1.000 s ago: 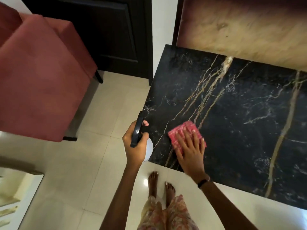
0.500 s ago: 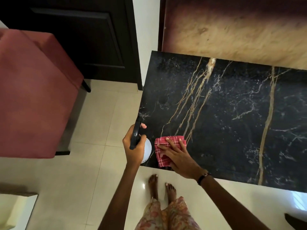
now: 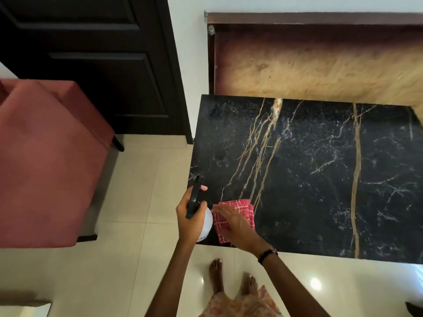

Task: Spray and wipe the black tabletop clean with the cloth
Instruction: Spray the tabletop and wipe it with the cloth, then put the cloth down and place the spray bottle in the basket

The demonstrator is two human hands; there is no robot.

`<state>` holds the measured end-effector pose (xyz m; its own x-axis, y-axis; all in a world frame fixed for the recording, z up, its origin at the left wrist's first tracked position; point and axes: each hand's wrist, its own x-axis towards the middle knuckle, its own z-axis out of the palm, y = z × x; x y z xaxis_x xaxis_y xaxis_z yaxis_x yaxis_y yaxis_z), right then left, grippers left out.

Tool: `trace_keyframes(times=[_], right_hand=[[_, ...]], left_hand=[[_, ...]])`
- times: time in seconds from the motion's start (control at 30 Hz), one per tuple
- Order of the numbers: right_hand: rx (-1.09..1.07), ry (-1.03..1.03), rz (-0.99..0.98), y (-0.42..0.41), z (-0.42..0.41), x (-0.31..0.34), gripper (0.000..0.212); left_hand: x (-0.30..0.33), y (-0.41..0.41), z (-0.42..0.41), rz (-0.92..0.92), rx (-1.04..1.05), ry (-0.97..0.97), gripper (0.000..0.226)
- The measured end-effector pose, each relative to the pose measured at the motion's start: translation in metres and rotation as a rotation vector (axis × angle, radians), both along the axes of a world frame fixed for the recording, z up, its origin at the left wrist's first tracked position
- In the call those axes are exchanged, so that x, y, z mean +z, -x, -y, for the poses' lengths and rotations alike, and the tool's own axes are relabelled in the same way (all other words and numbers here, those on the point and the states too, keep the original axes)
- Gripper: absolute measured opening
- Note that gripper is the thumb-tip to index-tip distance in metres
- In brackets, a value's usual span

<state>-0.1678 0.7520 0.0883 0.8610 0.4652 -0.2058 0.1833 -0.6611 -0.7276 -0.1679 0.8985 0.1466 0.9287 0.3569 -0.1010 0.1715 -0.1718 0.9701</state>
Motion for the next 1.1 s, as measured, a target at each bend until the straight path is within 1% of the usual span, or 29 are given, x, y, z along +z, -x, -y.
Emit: trace_keyframes(times=[0.07, 0.17, 0.27, 0.3, 0.33, 0.43, 0.5, 0.6, 0.67, 0.8, 0.9, 0.93, 1.03, 1.1], right_hand=[[-0.021, -0.092, -0.102, -0.003, 0.004, 0.011, 0.061], [-0.008, -0.191, -0.232, -0.008, 0.025, 0.026, 0.074], [0.027, -0.247, -0.334, -0.012, 0.057, 0.051, 0.074], [0.025, -0.286, -0.367, -0.012, 0.069, 0.059, 0.075], [0.017, -0.327, -0.399, -0.011, 0.083, 0.067, 0.076], [-0.019, -0.419, -0.457, -0.007, 0.127, 0.085, 0.079], [-0.018, -0.410, -0.457, -0.002, 0.161, 0.092, 0.076], [0.034, -0.350, -0.447, 0.008, 0.215, 0.106, 0.074], [0.061, -0.309, -0.440, 0.017, 0.256, 0.116, 0.074], [0.083, -0.237, -0.396, 0.032, 0.334, 0.128, 0.077], [0.019, -0.226, -0.318, 0.039, 0.385, 0.135, 0.077], [-0.007, -0.237, -0.289, 0.040, 0.402, 0.136, 0.077], [-0.096, -0.287, -0.218, 0.041, 0.449, 0.139, 0.079], [-0.167, -0.330, -0.176, 0.039, 0.477, 0.137, 0.081]], left_hand=[[0.007, -0.001, 0.006, 0.011, -0.050, -0.032, 0.046], [0.021, -0.004, 0.021, 0.043, -0.190, -0.073, 0.050], [0.043, -0.008, 0.042, 0.040, -0.351, -0.055, 0.034], [0.051, -0.008, 0.051, 0.025, -0.398, -0.044, 0.032], [0.059, -0.008, 0.062, 0.007, -0.441, -0.024, 0.032], [0.084, -0.003, 0.100, -0.058, -0.564, 0.012, 0.044], [0.098, 0.004, 0.136, -0.080, -0.670, 0.028, 0.048], [0.109, 0.009, 0.191, -0.124, -0.774, 0.062, 0.048], [0.116, 0.012, 0.235, -0.128, -0.878, 0.044, 0.044], [0.125, 0.015, 0.312, -0.179, -0.954, 0.037, 0.036], [0.125, 0.011, 0.361, -0.189, -1.013, 0.015, 0.018], [0.127, 0.007, 0.378, -0.205, -1.025, 0.000, 0.016], [0.141, -0.003, 0.429, -0.183, -1.149, -0.001, 0.018], [0.145, -0.017, 0.459, -0.168, -1.168, -0.010, 0.011]])
